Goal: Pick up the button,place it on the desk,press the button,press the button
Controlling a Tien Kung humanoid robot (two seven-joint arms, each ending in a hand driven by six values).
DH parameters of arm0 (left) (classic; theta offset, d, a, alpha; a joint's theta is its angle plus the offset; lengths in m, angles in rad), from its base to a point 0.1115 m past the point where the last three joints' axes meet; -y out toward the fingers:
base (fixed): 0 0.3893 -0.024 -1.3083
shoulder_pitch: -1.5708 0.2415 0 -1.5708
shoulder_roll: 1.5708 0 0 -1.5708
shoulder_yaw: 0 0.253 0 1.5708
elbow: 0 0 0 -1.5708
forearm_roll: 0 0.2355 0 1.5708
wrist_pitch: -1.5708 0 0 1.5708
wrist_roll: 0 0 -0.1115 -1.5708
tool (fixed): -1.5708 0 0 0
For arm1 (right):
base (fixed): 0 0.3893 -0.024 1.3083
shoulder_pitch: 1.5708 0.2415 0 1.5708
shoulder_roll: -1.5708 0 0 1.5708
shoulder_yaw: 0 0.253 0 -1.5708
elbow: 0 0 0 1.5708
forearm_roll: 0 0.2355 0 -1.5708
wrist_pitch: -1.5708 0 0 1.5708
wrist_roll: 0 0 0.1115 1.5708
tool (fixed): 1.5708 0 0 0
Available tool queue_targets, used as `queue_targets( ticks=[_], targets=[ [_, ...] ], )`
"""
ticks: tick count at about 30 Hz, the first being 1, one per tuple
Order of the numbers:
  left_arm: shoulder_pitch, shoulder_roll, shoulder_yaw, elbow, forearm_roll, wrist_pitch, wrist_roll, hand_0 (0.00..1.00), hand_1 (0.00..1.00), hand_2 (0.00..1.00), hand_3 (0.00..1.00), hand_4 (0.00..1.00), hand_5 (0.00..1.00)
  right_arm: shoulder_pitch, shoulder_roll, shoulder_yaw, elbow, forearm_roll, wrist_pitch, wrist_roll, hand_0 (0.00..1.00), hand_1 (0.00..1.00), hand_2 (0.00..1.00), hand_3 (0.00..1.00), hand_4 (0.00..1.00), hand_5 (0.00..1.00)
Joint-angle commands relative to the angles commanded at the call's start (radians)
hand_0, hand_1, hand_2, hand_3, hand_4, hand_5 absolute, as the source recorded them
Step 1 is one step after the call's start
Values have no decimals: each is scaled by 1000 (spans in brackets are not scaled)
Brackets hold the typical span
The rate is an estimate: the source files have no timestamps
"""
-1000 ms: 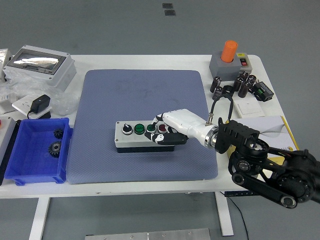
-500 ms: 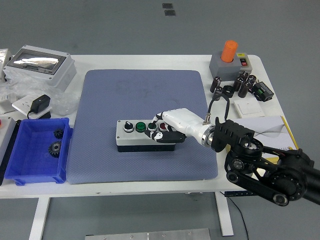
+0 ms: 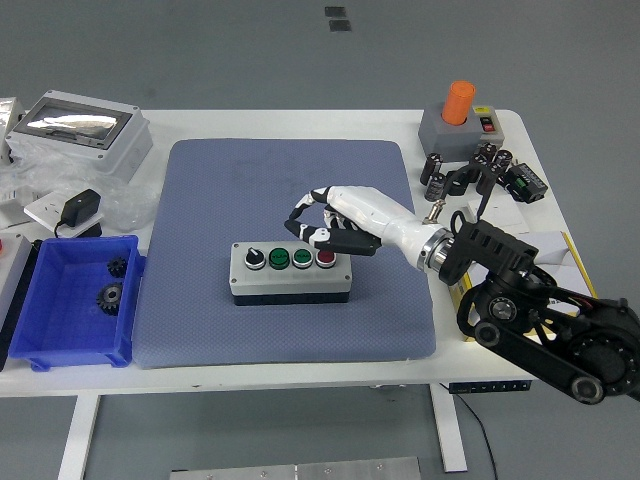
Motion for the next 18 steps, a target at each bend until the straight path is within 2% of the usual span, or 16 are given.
queue_targets(
  ticks=[2,4,6,7,12,13,18],
  targets=[
    [1,0,0,0,1,0,0,671,627,612,749,972,776,-32,8,45,1,26,-39,36,26,52,156,683,665,998],
    [2,0,-2,0,3,-1,-1,671,627,612,749,972,776,-68,19,93,-9,45,-57,69,26,52,156,683,665,998],
    [2,-1,-2,0,5,-1,-2,671,627,612,749,972,776,-92,26,129,-18,57,-57,89,26,52,156,683,665,998],
    [2,0,-4,0,7,-2,-2,671,628,612,749,972,775,-107,28,150,-29,73,-51,103,38,69,169,675,821,998],
    [-2,0,-6,1,13,-2,-2,671,628,612,749,972,775,-141,32,189,-70,122,-61,131,38,69,169,675,821,998],
    [-3,0,-6,1,13,-1,-2,671,628,613,748,973,776,-145,33,198,-78,129,-68,133,316,368,463,728,934,998],
    [-4,-1,-4,0,10,-1,0,671,628,613,748,973,776,-154,40,235,-111,159,-105,148,316,368,463,728,934,998]
  ],
)
